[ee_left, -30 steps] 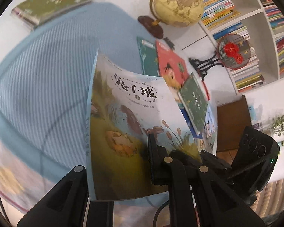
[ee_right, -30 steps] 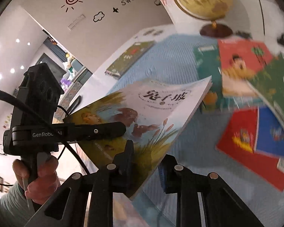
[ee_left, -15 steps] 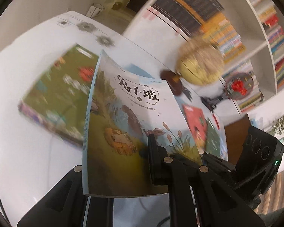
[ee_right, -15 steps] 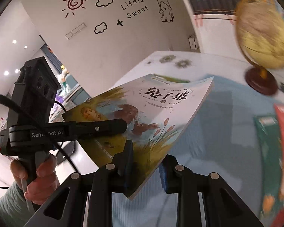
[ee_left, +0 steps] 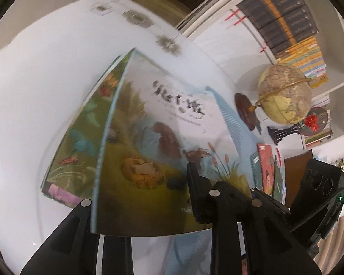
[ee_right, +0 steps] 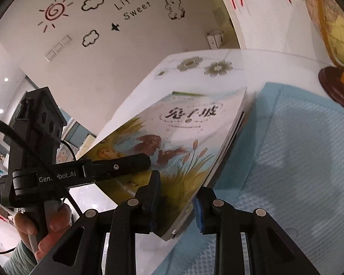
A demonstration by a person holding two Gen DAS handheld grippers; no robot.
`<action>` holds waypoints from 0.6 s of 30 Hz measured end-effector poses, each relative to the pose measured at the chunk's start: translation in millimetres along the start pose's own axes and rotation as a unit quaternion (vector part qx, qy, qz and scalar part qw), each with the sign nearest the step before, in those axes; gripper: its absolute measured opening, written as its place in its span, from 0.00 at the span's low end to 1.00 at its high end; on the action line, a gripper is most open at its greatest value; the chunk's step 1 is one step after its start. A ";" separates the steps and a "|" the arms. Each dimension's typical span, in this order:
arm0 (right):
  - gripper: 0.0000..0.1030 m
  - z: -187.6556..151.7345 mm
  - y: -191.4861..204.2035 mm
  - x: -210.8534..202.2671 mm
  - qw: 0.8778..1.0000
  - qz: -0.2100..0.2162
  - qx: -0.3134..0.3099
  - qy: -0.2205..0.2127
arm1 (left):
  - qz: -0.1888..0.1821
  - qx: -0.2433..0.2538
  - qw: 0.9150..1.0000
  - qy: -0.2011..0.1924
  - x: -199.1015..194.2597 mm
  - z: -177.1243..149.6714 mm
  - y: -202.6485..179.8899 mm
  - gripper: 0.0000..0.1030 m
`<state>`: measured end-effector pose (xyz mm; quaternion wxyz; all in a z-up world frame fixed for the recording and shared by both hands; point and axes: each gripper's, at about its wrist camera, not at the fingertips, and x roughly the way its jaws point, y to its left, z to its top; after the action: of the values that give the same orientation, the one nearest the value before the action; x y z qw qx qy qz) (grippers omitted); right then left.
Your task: Organize books
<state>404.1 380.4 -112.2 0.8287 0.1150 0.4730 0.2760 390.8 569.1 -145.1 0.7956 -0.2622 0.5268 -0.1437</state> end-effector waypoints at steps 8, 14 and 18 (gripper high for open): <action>0.24 -9.8 6.1 20.6 1.000 -0.001 0.015 0.013 | 0.054 -0.045 0.997 0.027 -6.9 3.8 24.7 0.31; 0.24 -14.9 4.8 31.3 1.000 -0.007 0.020 0.023 | 0.104 -0.064 0.992 0.042 -9.1 2.6 33.8 0.35; 0.24 -20.2 -3.7 34.2 0.999 -0.023 0.025 0.022 | 0.151 -0.046 0.986 0.061 -1.8 6.2 25.7 0.38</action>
<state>401.9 395.3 -149.2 0.8210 0.1190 0.5007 0.2473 394.5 592.7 -156.4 0.7619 -0.2064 0.6138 -0.0131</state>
